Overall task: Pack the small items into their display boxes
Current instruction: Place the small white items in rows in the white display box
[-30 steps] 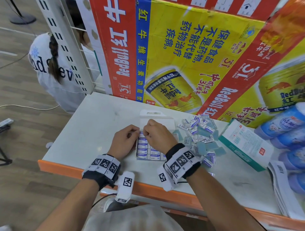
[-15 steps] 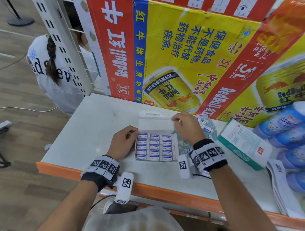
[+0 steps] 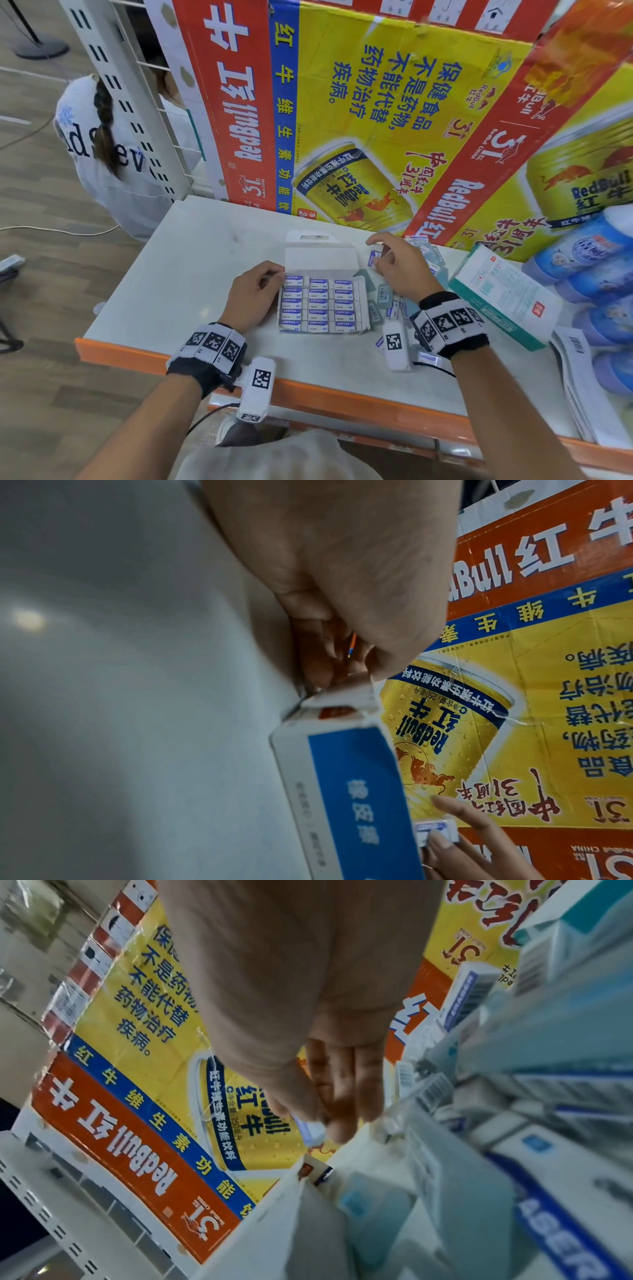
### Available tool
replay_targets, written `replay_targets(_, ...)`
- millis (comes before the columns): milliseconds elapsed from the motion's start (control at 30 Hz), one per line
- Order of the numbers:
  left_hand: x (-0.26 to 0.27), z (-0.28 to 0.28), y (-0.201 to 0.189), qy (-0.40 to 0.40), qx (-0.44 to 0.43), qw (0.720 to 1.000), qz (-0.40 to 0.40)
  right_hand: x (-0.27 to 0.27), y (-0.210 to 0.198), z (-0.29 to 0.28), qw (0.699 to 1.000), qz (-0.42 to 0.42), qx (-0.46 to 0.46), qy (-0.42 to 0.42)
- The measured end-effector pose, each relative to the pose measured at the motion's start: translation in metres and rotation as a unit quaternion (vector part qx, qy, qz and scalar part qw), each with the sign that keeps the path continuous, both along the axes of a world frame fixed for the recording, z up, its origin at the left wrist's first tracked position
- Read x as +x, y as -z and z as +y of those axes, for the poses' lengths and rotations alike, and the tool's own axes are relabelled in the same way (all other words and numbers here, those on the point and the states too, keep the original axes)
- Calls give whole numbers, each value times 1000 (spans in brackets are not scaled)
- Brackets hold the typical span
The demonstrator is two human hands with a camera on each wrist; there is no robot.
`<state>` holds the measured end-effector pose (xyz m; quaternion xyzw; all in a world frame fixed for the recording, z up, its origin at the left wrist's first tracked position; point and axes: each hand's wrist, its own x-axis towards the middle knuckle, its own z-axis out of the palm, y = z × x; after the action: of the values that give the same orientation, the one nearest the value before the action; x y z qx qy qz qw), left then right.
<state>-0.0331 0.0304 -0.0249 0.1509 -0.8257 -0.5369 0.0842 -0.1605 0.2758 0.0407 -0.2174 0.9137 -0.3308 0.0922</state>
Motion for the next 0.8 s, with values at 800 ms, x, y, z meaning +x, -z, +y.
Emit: replay_targets(800,1,1,-2,-8,10,1000,-5,43,-1,-55,987,45,86,-125)
